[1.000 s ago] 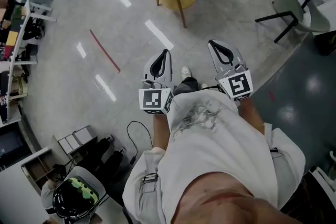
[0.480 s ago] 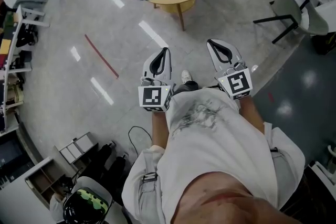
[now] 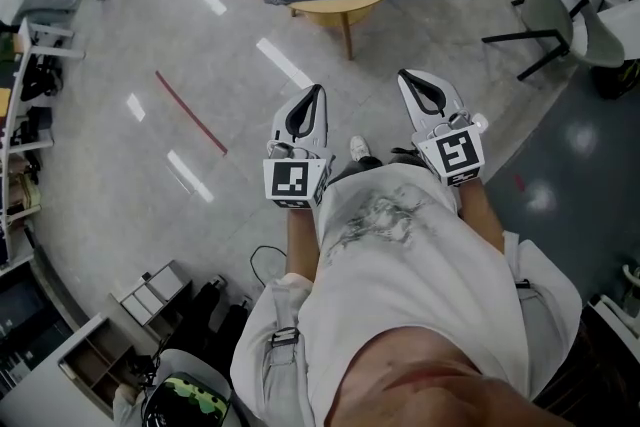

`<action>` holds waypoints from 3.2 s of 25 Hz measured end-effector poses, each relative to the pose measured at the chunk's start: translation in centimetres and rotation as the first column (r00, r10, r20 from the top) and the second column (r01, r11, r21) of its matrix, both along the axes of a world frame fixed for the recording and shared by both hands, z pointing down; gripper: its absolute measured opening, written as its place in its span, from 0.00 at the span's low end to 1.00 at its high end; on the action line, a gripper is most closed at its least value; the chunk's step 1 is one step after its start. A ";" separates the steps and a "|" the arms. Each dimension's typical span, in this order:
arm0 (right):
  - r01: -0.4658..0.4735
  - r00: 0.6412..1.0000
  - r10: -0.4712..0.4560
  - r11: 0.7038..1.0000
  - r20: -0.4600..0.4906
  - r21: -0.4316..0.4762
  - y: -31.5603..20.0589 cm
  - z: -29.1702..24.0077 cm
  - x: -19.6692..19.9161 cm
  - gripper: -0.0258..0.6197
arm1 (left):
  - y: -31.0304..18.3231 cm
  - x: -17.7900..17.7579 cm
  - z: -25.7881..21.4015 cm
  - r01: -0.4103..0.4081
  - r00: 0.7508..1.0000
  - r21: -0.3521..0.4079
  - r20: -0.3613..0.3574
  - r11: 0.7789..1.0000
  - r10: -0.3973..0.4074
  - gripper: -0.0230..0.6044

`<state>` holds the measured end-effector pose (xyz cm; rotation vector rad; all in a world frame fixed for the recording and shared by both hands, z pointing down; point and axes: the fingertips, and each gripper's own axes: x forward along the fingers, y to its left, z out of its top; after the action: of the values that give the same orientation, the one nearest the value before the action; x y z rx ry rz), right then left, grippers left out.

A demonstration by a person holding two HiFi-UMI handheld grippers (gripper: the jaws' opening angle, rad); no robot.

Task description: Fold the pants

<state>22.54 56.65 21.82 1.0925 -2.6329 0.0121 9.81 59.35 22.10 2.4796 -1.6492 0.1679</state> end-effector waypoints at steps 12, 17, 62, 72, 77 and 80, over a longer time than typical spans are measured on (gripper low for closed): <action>-0.029 0.999 0.029 1.000 -0.039 -0.007 -3.7 0.9 -2.0 0.05 | -3.9 -2.4 1.0 -0.024 1.000 -0.015 -0.013 1.000 0.024 0.05; -0.015 0.999 0.014 1.000 -0.037 -0.013 -6.1 1.2 -2.7 0.05 | -6.3 -2.8 1.1 -0.014 1.000 -0.020 -0.007 1.000 0.014 0.05; 0.030 0.989 -0.054 0.984 -0.136 -0.177 -31.5 10.8 -1.5 0.05 | -30.5 -5.8 8.1 0.055 0.995 -0.144 0.092 0.988 -0.042 0.05; -0.013 0.976 -0.038 0.973 -0.215 -0.232 -36.4 14.5 -4.4 0.05 | -35.8 -9.0 12.1 -0.024 0.994 -0.207 0.096 0.978 0.045 0.05; -0.052 0.965 -0.021 0.962 -0.262 -0.268 -37.9 17.5 -4.7 0.05 | -37.5 -9.5 15.5 -0.080 0.987 -0.253 0.115 0.964 0.112 0.05; -0.077 0.955 -0.014 0.953 -0.296 -0.292 -38.8 19.5 -4.5 0.05 | -38.7 -9.7 17.6 -0.109 0.981 -0.279 0.126 0.954 0.149 0.05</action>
<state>18.01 17.88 41.34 0.9488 -2.2548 0.2318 0.13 20.68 39.74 2.4104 -1.4019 0.5652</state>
